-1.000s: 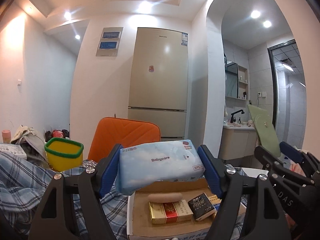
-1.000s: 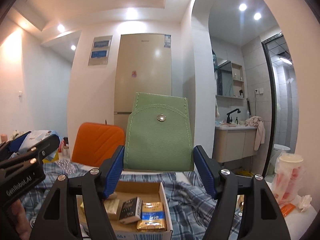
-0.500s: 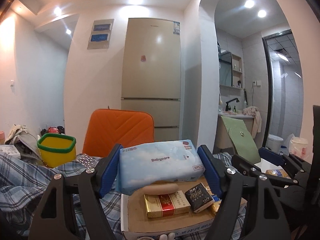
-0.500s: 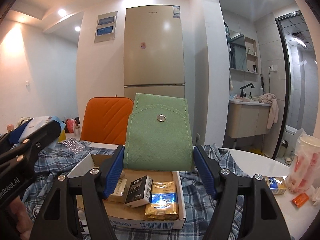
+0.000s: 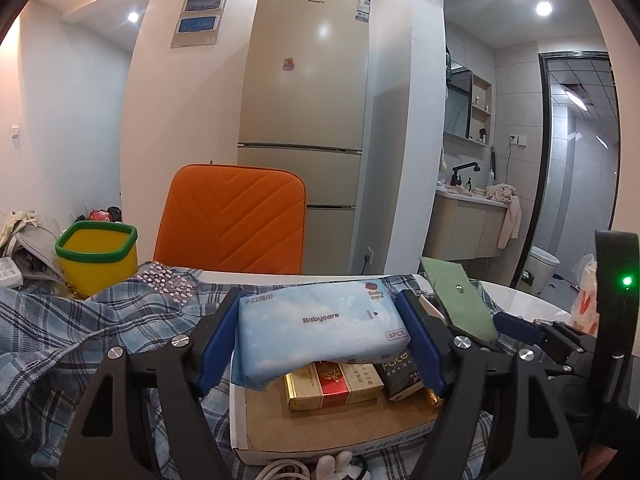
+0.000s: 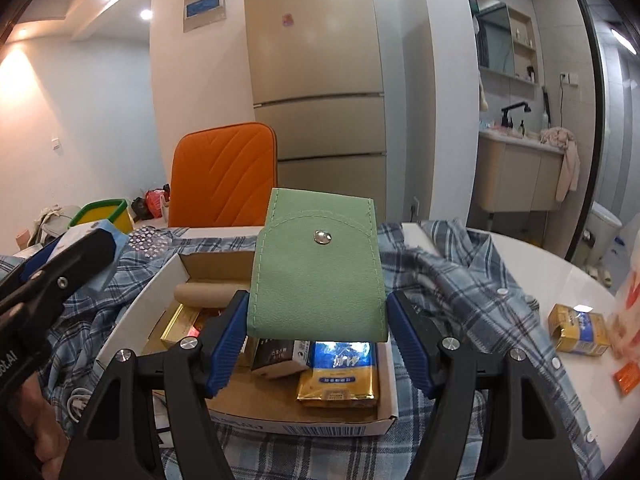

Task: Organize soft objects
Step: 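Lower the mint-green pouch into the box and open the right gripper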

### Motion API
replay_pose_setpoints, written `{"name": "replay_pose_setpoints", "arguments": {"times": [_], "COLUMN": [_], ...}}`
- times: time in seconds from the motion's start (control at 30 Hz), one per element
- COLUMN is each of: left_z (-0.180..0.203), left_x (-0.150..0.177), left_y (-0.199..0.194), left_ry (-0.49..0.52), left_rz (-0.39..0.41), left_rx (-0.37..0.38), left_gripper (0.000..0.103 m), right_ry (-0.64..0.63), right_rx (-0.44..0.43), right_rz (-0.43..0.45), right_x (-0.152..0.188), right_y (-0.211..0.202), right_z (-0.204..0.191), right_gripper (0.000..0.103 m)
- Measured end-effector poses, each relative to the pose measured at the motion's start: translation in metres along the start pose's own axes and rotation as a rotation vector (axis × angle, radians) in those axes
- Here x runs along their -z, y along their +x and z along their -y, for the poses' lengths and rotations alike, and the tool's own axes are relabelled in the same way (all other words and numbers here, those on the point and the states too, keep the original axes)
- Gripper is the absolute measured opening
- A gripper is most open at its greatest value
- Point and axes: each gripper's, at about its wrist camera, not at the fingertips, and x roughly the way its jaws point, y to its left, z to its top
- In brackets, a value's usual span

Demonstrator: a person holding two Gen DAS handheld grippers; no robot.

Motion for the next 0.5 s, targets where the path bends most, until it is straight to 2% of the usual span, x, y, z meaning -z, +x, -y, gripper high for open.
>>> {"name": "replay_pose_setpoints", "arguments": {"times": [0.2, 0.3, 0.43, 0.5], "left_z": [-0.002, -0.003, -0.004, -0.004], "left_x": [0.002, 0.003, 0.003, 0.004], "left_y": [0.004, 0.004, 0.008, 0.015], "left_ry": [-0.002, -0.003, 0.002, 0.004], "left_rz": [-0.023, -0.024, -0.040, -0.075], "left_rx": [-0.008, -0.007, -0.005, 0.002], "left_gripper": [0.075, 0.075, 0.075, 0.075], "right_ry": [-0.010, 0.000, 0.036, 0.077], "right_rx": [-0.008, -0.002, 0.056, 0.090], "right_rz": [-0.038, -0.037, 0.042, 0.105], "right_x": [0.002, 0.002, 0.001, 0.001], "right_y": [0.008, 0.007, -0.011, -0.027], "right_z": [-0.002, -0.001, 0.007, 0.015], "right_gripper": [0.072, 0.085, 0.086, 0.086]}}
